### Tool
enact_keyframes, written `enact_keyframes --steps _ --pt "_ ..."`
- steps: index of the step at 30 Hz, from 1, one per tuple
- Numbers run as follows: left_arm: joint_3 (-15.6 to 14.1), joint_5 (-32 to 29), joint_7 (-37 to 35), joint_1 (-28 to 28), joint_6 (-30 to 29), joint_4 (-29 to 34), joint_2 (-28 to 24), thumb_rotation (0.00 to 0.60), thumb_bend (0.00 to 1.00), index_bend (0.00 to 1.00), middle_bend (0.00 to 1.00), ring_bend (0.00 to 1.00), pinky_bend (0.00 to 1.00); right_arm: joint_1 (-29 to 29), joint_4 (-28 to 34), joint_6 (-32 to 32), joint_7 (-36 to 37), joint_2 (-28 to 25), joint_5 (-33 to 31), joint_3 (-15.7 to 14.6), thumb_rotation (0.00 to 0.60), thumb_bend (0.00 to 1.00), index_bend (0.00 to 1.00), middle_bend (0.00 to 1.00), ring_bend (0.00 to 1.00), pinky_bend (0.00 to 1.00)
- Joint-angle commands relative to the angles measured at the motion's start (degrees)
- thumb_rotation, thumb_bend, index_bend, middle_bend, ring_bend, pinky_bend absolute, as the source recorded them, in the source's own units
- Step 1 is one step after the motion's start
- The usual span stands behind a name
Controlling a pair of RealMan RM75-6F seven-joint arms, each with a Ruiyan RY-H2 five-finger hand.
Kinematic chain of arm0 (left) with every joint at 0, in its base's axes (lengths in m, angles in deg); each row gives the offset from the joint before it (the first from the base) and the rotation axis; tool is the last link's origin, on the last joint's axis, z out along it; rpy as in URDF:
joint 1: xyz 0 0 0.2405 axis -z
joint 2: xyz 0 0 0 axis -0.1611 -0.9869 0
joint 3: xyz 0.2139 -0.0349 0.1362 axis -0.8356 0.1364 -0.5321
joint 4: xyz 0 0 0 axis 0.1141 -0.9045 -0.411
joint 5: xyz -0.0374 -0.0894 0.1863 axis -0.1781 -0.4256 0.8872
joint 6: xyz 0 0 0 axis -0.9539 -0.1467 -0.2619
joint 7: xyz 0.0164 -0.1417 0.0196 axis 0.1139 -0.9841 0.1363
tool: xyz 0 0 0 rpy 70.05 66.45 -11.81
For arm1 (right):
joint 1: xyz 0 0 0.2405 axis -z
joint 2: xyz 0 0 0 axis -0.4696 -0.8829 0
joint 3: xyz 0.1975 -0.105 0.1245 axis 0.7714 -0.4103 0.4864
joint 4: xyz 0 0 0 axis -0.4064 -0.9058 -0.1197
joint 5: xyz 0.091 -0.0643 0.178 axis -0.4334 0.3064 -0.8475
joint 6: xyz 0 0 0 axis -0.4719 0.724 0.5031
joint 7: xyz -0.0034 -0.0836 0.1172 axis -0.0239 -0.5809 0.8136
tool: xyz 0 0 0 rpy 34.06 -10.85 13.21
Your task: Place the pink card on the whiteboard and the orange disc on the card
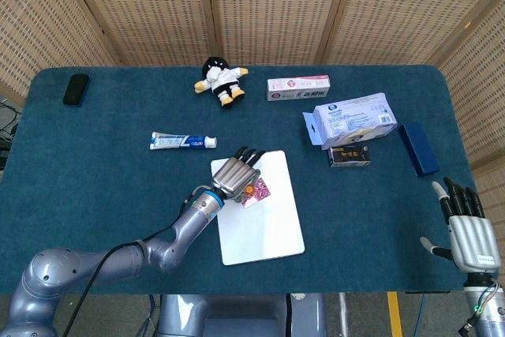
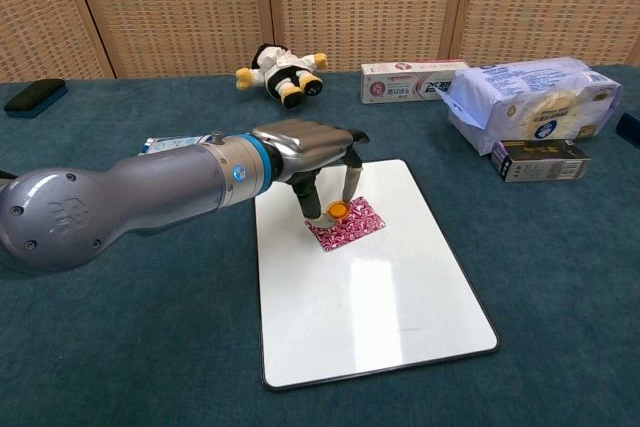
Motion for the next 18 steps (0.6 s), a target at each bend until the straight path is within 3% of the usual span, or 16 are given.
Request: enact_keyframes --steps 1,2,7,10,18 --pt "-0.1 -0.5 0.1 0.4 0.2 -0.7 0.6 0.600 0.25 0.51 0.00 0.00 0.00 0.0 0.0 0.0 0.0 0.0 0.0 0.0 0.600 0.00 0.00 0.02 0.00 0.00" --pt "-0.1 -0.7 0.0 0.5 0.3 -0.9 0.7 0.600 0.24 0.48 0.00 0.00 0.00 0.0 0.0 0.0 0.0 0.0 0.0 0.0 0.600 0.00 0.00 0.02 0.00 0.00" --pt "-0.3 -0.9 -0.3 0.7 0.2 -1.1 0.9 0.600 0.15 0.14 0.00 0.00 0.00 0.1 -0.1 0.1 0.0 0.1 0.0 0.0 0.600 0.00 0.00 0.03 0.00 0.00" --pt "-0.5 -0.7 -0.2 0.6 -0.4 -0.6 0.5 0.600 0.14 0.03 0.00 0.00 0.00 0.1 -0.1 0.2 0.1 0.1 -0.1 0.0 0.600 0.00 0.00 0.03 0.00 0.00" --pt "-0.6 1.5 -1.8 -1.0 -3.5 4.4 -3.0 0.600 0.14 0.00 0.00 0.00 0.00 0.2 -0.1 0.3 0.0 0.2 -0.2 0.0 0.600 0.00 0.00 0.03 0.00 0.00"
